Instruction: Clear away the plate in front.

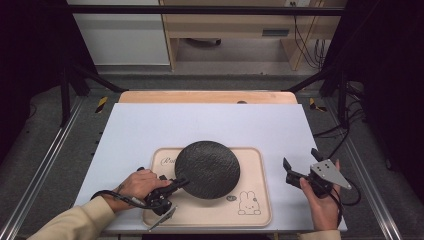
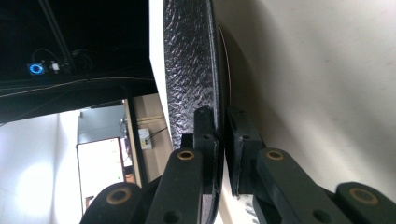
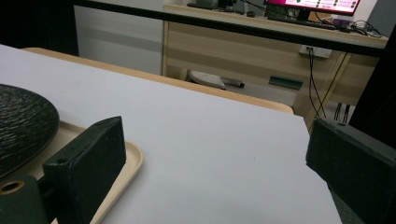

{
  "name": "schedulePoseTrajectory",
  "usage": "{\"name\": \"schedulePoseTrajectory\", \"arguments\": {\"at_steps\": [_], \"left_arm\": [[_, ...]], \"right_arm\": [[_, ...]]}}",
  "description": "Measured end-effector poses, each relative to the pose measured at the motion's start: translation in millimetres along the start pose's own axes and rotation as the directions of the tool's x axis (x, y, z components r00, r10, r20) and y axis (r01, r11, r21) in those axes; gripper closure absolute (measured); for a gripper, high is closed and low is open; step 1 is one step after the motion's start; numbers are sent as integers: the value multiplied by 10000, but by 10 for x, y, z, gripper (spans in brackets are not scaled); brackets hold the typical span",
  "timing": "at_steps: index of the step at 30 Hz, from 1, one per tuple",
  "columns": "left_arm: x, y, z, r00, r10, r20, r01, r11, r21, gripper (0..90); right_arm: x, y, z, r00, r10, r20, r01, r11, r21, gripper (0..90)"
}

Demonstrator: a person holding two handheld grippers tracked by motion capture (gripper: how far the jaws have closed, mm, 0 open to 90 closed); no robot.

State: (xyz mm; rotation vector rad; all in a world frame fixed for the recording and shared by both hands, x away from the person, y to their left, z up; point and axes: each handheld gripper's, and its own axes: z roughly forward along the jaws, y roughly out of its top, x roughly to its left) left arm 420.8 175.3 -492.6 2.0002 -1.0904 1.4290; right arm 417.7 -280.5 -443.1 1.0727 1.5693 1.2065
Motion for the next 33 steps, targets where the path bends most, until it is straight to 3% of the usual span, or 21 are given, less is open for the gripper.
{"name": "schedulePoseTrajectory", "arguments": {"at_steps": [1, 6, 7, 10, 30, 31, 33], "left_arm": [[-17, 6, 1, 9999, -116, 7, 116, 9999, -89, 828], [-75, 34, -10, 9999, 43, 105, -41, 9999, -166, 830], [-82, 35, -9, 9997, -213, 126, 215, 9996, -187, 830], [-87, 33, -4, 9998, -17, 176, 20, 9998, -176, 833], [-133, -5, -9, 9988, 26, 498, -4, 9990, -448, 854], [-141, -8, -8, 9987, 199, 469, -177, 9987, -469, 854], [-138, -17, -8, 9989, 72, 471, -48, 9987, -505, 854]], "right_arm": [[0, 0, 0, 10000, 0, 0, 0, 10000, 0, 52], [-1, -1, 1, 10000, -28, 13, 28, 10000, 15, 53], [0, -1, 4, 10000, -16, 17, 16, 10000, 4, 53], [2, -1, 4, 10000, -16, 17, 16, 10000, 14, 53], [-9, 1, 3, 10000, -23, 29, 23, 10000, 13, 53], [-8, 1, 4, 10000, -25, 26, 25, 10000, 14, 53], [-8, 1, 3, 10000, -46, 32, 46, 10000, 21, 53]]}}
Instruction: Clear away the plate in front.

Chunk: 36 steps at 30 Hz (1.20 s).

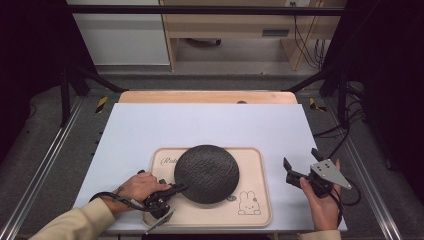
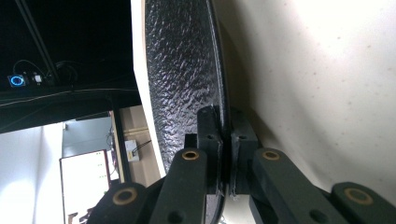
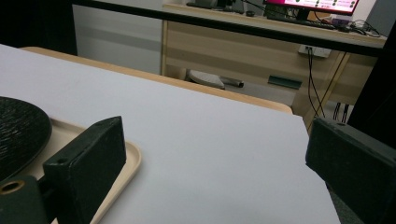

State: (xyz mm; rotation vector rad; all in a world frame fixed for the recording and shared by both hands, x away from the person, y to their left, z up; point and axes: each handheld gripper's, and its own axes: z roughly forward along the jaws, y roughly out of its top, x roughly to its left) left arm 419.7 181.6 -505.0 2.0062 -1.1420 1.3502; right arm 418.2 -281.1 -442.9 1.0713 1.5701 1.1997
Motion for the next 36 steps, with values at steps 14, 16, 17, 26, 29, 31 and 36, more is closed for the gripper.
{"name": "schedulePoseTrajectory", "arguments": {"at_steps": [14, 16, 17, 26, 29, 31, 36], "left_arm": [[-28, -34, 12, 9999, -34, 161, 36, 9999, -123, 840], [-25, -44, 17, 9996, -150, 241, 155, 9997, -202, 837], [-25, -44, 17, 9996, -150, 241, 155, 9997, -202, 836], [-19, -68, 18, 9994, -234, 266, 243, 9990, -362, 817], [-14, -82, 14, 9993, -325, 185, 332, 9987, -393, 775], [-13, -84, 15, 9994, -306, 176, 313, 9987, -412, 769], [-4, -92, 7, 9991, -413, 18, 413, 9985, -370, 696]], "right_arm": [[-6, 0, -4, 10000, 11, 30, -11, 10000, 0, 53], [-8, -1, -3, 10000, 19, 21, -19, 10000, 2, 53], [-8, -1, -3, 10000, 19, 21, -19, 10000, 2, 53], [-7, 3, -7, 10000, 1, 42, -1, 10000, -13, 53], [-10, 3, -7, 10000, -5, 53, 5, 10000, -19, 53], [-10, 3, -7, 10000, 1, 47, -1, 10000, -16, 53], [-11, 2, -6, 10000, -4, 47, 4, 10000, -9, 53]]}}
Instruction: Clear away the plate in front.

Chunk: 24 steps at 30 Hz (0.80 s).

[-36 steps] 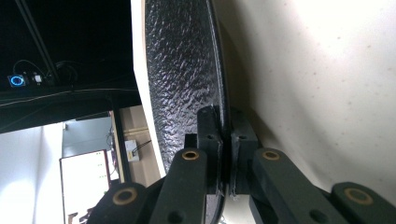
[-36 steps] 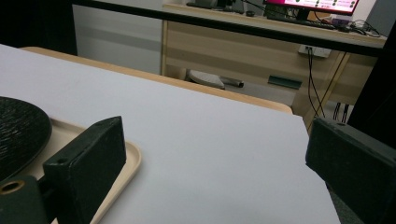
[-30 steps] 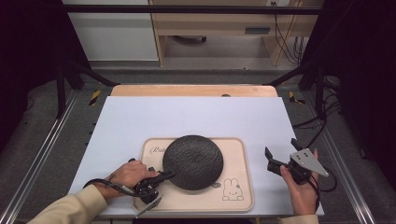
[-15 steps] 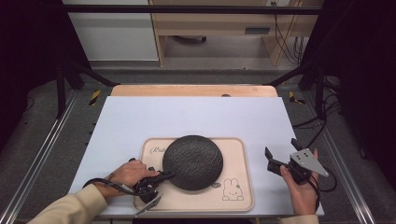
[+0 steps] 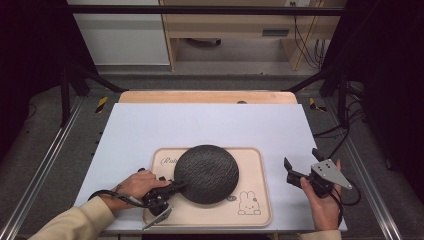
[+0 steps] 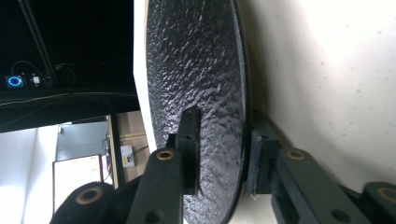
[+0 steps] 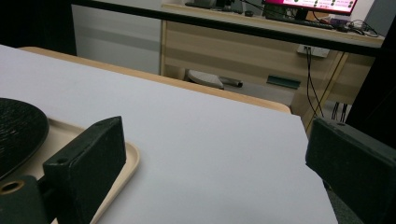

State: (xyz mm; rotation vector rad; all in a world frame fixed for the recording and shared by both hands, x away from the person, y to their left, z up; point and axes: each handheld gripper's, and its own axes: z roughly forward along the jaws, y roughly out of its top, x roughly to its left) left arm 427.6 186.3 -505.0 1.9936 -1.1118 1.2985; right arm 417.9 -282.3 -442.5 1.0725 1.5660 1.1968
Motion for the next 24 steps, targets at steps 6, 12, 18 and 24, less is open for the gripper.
{"name": "schedulePoseTrajectory", "arguments": {"at_steps": [6, 12, 18, 24], "left_arm": [[6, -15, -48, 9999, -64, -140, 66, 9999, 130, 641], [1, -36, -139, 9996, -128, -271, 136, 9994, 303, 610], [-3, -36, -252, 9990, -226, -376, 241, 9988, 415, 593], [63, -29, -363, 9962, -655, -568, 690, 9957, 621, 534]], "right_arm": [[3, 3, -2, 10000, 20, -1, -20, 10000, -5, 53], [13, 8, 0, 10000, 21, -25, -21, 10000, -17, 53], [24, 15, -2, 10000, 14, -56, -15, 10000, -35, 52], [47, 36, 26, 9999, -25, -164, 24, 10000, -25, 50]]}}
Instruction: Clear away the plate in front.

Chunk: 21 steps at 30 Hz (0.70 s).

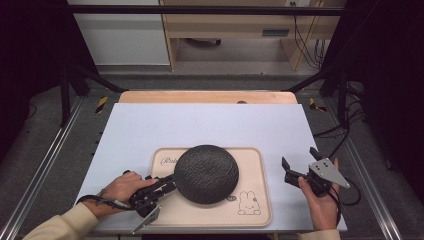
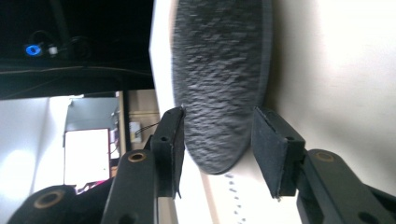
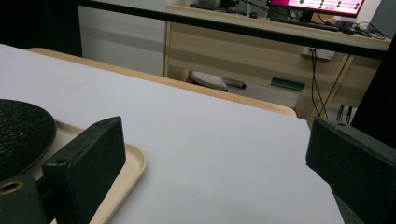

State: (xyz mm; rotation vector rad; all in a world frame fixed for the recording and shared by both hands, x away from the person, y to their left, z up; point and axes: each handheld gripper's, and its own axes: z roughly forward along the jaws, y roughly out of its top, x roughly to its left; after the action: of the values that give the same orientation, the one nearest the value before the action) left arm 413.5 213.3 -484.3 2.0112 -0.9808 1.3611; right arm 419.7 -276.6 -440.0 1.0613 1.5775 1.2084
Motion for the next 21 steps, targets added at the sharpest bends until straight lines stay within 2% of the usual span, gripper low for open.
{"name": "schedulePoseTrajectory", "arguments": {"at_steps": [2, 3, 6, 7, 9, 10, 11, 12, 14, 15, 16, 17, 18, 19, 20, 21], "left_arm": [[72, -4, -21, 9997, -128, -185, 127, 9999, -56, 524], [138, -13, -36, 9986, -396, -348, 399, 9992, 81, 503], [266, -17, -30, 9943, -969, -455, 977, 9951, 163, 465], [266, -17, -30, 9943, -969, -455, 977, 9951, 163, 445], [346, -11, 11, 9847, -1694, -417, 1714, 9840, 492, 419], [407, 11, 52, 9778, -2031, -512, 2065, 9757, 727, 385], [407, 11, 52, 9778, -2031, -512, 2065, 9757, 727, 376], [433, 26, 74, 9701, -2362, -555, 2405, 9663, 918, 376], [494, 58, 144, 9509, -3049, -526, 3093, 9407, 1392, 323], [511, 71, 166, 9449, -3227, -558, 3275, 9314, 1586, 302], [556, 104, 208, 9200, -3853, -723, 3919, 9000, 1909, 271], [556, 104, 208, 9200, -3853, -723, 3919, 9000, 1909, 258], [599, 134, 242, 8849, -4559, -948, 4656, 8612, 2041, 251], [623, 145, 260, 8708, -4806, -1035, 4914, 8448, 2119, 251], [623, 145, 260, 8708, -4806, -1035, 4914, 8448, 2119, 246], [648, 154, 278, 8510, -5131, -1121, 5248, 8220, 2212, 233]], "right_arm": [[-1, 4, 5, 10000, -16, -20, 16, 10000, -2, 51], [-11, 4, 15, 10000, -69, -58, 69, 10000, -3, 49], [-37, 4, 28, 9999, -25, -122, 25, 10000, -7, 46], [-49, 6, 31, 9999, -18, -133, 17, 10000, -24, 46], [-61, 7, 36, 9999, 24, -144, -24, 10000, -47, 45], [-84, 4, 55, 9999, 42, -137, -42, 10000, -43, 44], [-91, 0, 64, 9999, 97, -142, -97, 9999, -43, 43], [-91, 0, 64, 9999, 97, -142, -97, 9999, -43, 43], [-89, -14, 94, 9998, 104, -184, -104, 9999, -10, 41], [-84, -20, 104, 9997, 107, -226, -107, 9999, 0, 40], [-74, -25, 117, 9993, 152, -354, -151, 9999, 8, 37], [-69, -25, 118, 9988, 231, -427, -231, 9997, 11, 36], [-61, -20, 115, 9981, 348, -508, -352, 9994, -57, 36], [-56, -13, 110, 9974, 404, -599, -410, 9991, -92, 34], [-56, -13, 110, 9974, 404, -599, -410, 9991, -92, 34], [-43, -3, 99, 9963, 464, -728, -474, 9988, -124, 32]]}}
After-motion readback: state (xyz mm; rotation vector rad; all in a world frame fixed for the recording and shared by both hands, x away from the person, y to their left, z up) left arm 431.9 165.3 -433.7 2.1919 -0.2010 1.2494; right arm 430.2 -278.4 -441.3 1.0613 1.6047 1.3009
